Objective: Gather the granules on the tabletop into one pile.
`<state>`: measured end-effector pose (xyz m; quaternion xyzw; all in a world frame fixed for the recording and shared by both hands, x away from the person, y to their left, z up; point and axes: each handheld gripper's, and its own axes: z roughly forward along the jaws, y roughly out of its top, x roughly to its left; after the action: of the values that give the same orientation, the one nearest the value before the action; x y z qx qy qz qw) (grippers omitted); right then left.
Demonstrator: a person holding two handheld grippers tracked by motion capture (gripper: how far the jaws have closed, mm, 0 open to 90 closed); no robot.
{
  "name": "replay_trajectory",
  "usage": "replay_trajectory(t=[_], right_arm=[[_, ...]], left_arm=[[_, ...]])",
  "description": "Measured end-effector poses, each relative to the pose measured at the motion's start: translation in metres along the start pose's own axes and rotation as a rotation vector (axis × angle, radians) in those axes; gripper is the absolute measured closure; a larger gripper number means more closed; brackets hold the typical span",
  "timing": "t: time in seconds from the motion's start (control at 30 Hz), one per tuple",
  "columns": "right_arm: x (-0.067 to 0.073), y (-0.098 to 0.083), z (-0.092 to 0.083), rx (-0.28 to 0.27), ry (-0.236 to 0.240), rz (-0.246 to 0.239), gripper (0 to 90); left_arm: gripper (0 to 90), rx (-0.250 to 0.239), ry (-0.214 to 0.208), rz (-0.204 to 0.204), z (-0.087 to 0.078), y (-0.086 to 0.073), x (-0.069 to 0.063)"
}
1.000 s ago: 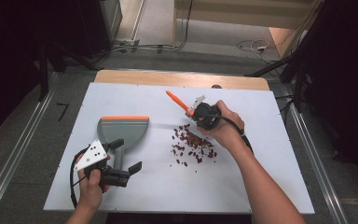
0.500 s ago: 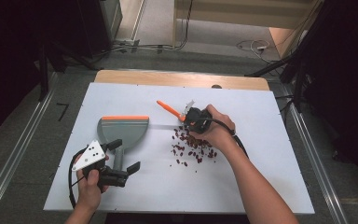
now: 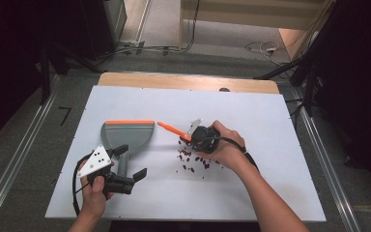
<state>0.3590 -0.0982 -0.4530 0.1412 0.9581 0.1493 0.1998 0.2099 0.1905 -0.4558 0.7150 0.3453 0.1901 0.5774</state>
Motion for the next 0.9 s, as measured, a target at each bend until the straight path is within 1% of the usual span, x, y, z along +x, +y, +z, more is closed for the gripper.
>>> replay_trajectory(t=[0.13, 0.2, 0.27, 0.3, 0.37, 0.4, 0.43, 0.47, 0.53, 0.6, 0.63, 0.67, 0.7, 0.77, 0.8, 0.83, 0.87, 0.9], right_arm=[[0.006, -0.003, -0.004, 0.001, 0.010, -0.020, 68.1], [0.009, -0.004, -0.006, -0.005, 0.019, -0.021, 68.1], [0.012, -0.005, -0.008, -0.007, 0.020, -0.024, 68.1], [0.013, -0.005, -0.009, -0.003, 0.021, -0.038, 68.1], [0.014, -0.006, -0.011, -0.009, 0.015, -0.036, 68.1], [0.014, -0.006, -0.012, -0.012, 0.011, -0.051, 68.2], [0.015, -0.006, -0.014, -0.021, -0.002, -0.049, 68.3], [0.014, -0.006, -0.015, -0.027, -0.015, -0.035, 68.5], [0.011, -0.006, -0.019, -0.038, -0.026, -0.037, 68.7], [0.008, -0.005, -0.024, -0.059, -0.043, -0.018, 68.8], [0.006, -0.004, -0.027, -0.074, -0.033, -0.019, 68.8], [0.005, -0.003, -0.032, -0.084, -0.039, -0.005, 68.8], [0.004, -0.002, -0.037, -0.091, -0.035, -0.006, 68.8], [0.004, 0.002, -0.047, -0.114, -0.014, 0.017, 68.8], [0.004, 0.003, -0.052, -0.130, 0.006, 0.021, 68.8], [0.006, 0.005, -0.055, -0.136, 0.027, 0.036, 68.8], [0.008, 0.007, -0.057, -0.143, 0.056, 0.029, 68.8], [0.012, 0.009, -0.059, -0.133, 0.091, 0.034, 68.8]], left_arm=[[0.0, 0.000, 0.001, -0.002, 0.000, 0.000, 0.000], [0.0, 0.001, 0.000, -0.001, 0.001, 0.000, 0.000], [0.0, -0.001, 0.000, -0.001, 0.001, 0.000, 0.000], [0.0, 0.001, -0.001, 0.000, 0.001, 0.000, 0.000], [0.0, 0.001, 0.000, 0.000, 0.001, 0.000, -0.001], [0.0, 0.001, 0.001, 0.000, 0.001, 0.000, 0.000], [0.0, 0.000, 0.001, -0.001, 0.001, 0.000, 0.000], [0.0, 0.000, 0.002, -0.001, 0.001, 0.000, 0.000], [0.0, 0.002, 0.002, -0.001, 0.001, 0.000, 0.000], [0.0, 0.002, 0.002, -0.001, 0.001, 0.000, 0.000], [0.0, 0.003, 0.003, 0.000, 0.001, 0.000, 0.000], [0.0, 0.003, 0.003, 0.000, 0.001, 0.000, 0.000], [0.0, 0.004, 0.003, 0.001, 0.001, 0.000, 0.000], [0.0, 0.003, 0.001, -0.001, 0.001, 0.000, 0.000], [0.0, 0.005, 0.003, 0.000, 0.001, 0.000, 0.001], [0.0, 0.004, 0.004, 0.000, 0.001, 0.000, 0.001], [0.0, 0.001, 0.003, -0.002, 0.001, 0.000, 0.001], [0.0, 0.000, 0.003, -0.003, 0.001, 0.000, 0.001]])
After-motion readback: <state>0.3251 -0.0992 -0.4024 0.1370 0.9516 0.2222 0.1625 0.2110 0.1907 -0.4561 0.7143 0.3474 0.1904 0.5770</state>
